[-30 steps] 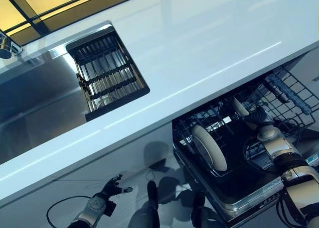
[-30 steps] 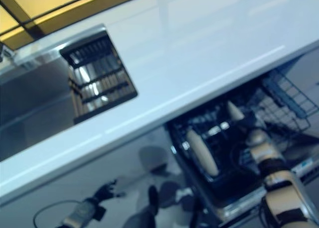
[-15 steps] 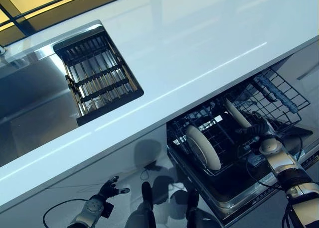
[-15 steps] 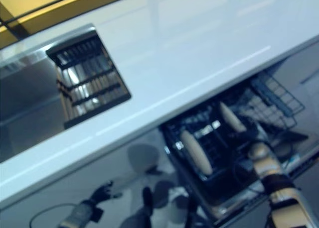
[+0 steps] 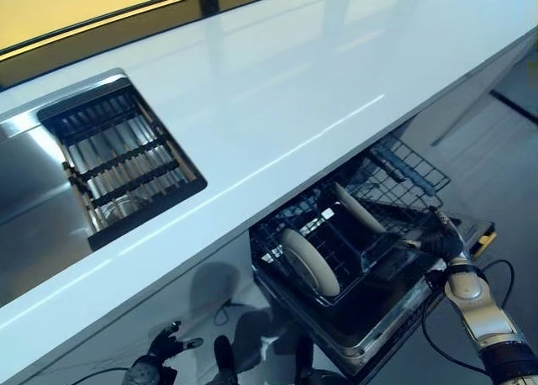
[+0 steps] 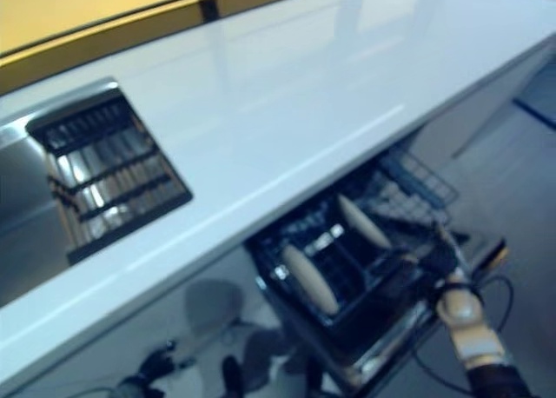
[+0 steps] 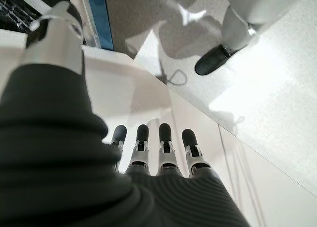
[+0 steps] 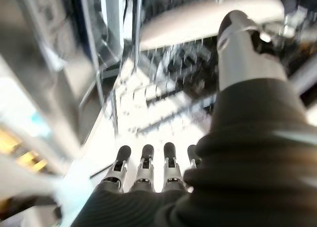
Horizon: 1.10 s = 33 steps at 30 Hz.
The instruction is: Take plates into dishwasher
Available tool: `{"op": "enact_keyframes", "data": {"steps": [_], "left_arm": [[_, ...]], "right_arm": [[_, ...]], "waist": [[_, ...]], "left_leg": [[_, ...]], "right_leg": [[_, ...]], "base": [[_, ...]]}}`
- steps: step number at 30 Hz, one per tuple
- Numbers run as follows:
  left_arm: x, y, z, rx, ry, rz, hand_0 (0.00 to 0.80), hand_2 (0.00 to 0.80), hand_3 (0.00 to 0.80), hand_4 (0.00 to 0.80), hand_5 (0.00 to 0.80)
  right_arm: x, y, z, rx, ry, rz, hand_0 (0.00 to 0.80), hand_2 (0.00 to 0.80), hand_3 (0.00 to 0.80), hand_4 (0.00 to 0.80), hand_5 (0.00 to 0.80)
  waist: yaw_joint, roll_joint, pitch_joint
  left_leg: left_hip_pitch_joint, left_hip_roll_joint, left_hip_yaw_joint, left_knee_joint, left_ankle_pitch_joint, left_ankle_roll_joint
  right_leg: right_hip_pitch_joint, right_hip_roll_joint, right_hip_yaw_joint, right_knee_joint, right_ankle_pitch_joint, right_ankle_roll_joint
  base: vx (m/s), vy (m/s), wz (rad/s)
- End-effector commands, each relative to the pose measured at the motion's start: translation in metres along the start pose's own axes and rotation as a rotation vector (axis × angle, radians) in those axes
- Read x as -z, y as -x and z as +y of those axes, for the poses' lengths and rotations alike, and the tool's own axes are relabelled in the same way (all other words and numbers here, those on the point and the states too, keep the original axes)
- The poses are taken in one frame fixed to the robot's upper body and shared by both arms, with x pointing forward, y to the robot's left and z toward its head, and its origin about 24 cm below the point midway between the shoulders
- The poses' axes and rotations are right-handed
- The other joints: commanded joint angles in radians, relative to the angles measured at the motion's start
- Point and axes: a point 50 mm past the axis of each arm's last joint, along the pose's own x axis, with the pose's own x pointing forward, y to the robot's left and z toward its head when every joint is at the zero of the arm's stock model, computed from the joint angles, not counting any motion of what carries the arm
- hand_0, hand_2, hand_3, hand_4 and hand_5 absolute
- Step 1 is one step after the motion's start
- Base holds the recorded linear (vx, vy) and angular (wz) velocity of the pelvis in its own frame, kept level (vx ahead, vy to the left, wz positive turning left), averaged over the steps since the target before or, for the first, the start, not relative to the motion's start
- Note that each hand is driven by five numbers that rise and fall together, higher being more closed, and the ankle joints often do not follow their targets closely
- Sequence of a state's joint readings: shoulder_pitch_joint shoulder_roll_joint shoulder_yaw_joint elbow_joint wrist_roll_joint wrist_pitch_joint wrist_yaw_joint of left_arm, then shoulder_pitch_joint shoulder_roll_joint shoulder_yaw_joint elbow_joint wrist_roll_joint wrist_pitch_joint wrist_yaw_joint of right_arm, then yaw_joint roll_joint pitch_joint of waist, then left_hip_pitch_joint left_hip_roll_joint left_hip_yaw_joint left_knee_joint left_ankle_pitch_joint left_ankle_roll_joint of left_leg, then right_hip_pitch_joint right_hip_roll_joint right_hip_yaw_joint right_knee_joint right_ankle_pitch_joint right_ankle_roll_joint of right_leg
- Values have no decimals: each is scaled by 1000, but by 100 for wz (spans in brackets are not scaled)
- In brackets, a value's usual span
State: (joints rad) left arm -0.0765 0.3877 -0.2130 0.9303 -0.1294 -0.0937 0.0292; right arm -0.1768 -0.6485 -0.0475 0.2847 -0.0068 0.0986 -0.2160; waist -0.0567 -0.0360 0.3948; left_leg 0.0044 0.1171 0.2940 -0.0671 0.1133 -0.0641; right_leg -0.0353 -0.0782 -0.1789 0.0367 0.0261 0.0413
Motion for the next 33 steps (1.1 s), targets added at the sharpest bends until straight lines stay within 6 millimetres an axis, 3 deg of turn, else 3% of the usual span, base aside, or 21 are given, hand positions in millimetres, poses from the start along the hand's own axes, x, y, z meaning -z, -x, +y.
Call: {"op": "enact_keyframes", "data": {"steps": [1, 16, 25, 29, 33], "left_arm": [[23, 5, -7, -6, -14, 71, 0, 0, 0, 0, 0], [44, 10, -22, 0, 35, 167, 0, 0, 0, 0, 0], [56, 14, -19, -17, 52, 210, 0, 0, 0, 0, 0], [62, 16, -17, -23, 46, 229, 0, 0, 0, 0, 0], [66, 18, -15, -28, 32, 238, 0, 0, 0, 0, 0]], "right_arm": [[-12, 5, -18, 23, 20, -108, 0, 0, 0, 0, 0], [17, 16, -34, 123, -158, 25, 0, 0, 0, 0, 0], [33, 20, -38, 151, -241, 102, 0, 0, 0, 0, 0], [42, 23, -34, 161, -346, 149, 0, 0, 0, 0, 0], [60, 28, -23, 159, -603, 254, 0, 0, 0, 0, 0]], "waist": [[-7, -5, -151], [-41, -14, -279], [-43, -14, -308], [-42, -14, -310], [-41, -10, -314]], "left_leg": [[-23, 22, -49, 57, -41, -4], [71, 19, -23, -8, -52, -11], [96, 14, -19, -4, -65, -6], [105, 11, -21, -5, -70, -1], [111, 7, -26, -7, -74, -1]], "right_leg": [[-1, -49, 2, 76, -31, 58], [88, -21, 15, 9, -33, 53], [104, -16, 12, 14, -42, 45], [112, -16, 8, 14, -45, 44], [121, -20, 3, 14, -47, 47]], "base": [[126, 53, -21], [47, 22, -7], [9, 3, 0], [0, 0, 0], [34, -17, 1]]}}
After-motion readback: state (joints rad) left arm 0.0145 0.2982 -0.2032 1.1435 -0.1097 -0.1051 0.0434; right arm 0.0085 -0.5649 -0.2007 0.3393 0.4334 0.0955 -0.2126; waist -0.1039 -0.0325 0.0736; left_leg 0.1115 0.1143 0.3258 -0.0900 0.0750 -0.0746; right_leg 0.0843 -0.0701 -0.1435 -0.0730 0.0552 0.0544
